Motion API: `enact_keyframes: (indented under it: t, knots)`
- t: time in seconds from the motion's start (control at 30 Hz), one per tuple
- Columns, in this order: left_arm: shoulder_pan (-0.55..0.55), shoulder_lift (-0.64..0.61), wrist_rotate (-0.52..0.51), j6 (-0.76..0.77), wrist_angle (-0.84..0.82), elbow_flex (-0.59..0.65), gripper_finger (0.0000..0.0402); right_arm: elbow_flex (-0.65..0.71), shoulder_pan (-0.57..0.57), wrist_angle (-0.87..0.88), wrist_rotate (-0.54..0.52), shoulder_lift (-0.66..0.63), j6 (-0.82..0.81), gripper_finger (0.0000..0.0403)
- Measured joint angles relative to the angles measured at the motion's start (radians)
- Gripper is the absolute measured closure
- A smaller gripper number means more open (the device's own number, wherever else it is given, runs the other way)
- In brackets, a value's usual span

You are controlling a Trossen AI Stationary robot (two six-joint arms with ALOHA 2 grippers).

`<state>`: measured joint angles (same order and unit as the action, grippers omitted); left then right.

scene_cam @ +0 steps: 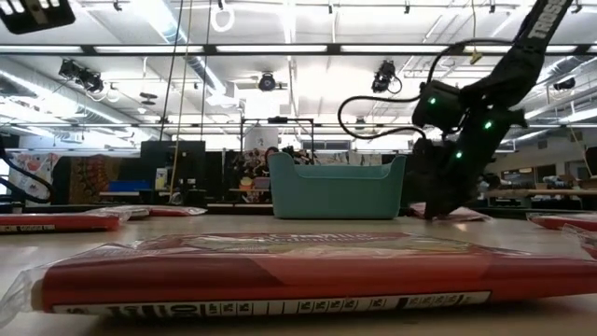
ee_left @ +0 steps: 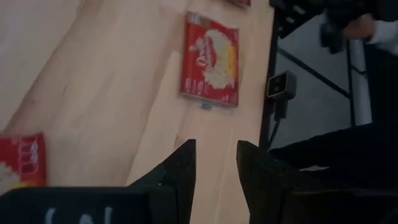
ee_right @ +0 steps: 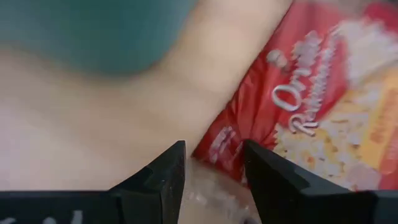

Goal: Sort popcorn bags into baskets
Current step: Put the popcorn bag into the bin

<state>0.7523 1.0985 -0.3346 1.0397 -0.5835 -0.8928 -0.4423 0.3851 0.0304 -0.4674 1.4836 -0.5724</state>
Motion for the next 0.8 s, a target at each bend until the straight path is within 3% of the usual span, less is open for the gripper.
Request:
enact_keyframes:
  t: [0.1,0.2,0.33,0.4,0.5,0.6,0.7,0.8]
  knots:
    - [0.005,0.000,-0.016,0.014,-0.018,0.000,0.0281,0.003,-0.082,0.099,0.097,-0.067,-0.031,0.0240]
    - [0.005,0.000,-0.028,0.002,-0.020,0.000,0.0281,-0.003,-0.190,0.206,0.268,-0.153,-0.050,0.0240]
    - [0.004,0.000,-0.030,-0.028,-0.020,0.000,0.0281,-0.055,-0.366,0.454,0.470,-0.248,-0.053,0.0241]
    - [0.000,0.000,-0.037,-0.052,-0.020,0.000,0.0281,-0.118,-0.465,0.594,0.511,-0.280,-0.053,0.0241]
    - [-0.017,0.000,-0.064,-0.109,-0.019,0.000,0.0281,-0.252,-0.604,0.768,0.471,-0.289,-0.058,0.0241]
    - [-0.057,0.000,-0.091,-0.214,-0.018,0.000,0.0281,-0.400,-0.711,0.863,0.366,-0.247,-0.103,0.0241]
    - [-0.117,0.000,-0.121,-0.362,-0.008,0.000,0.0281,-0.531,-0.797,0.912,0.251,-0.155,-0.118,0.0241]
    - [-0.176,0.000,-0.144,-0.514,0.034,0.000,0.0281,-0.635,-0.878,0.901,0.144,-0.029,-0.027,0.0241]
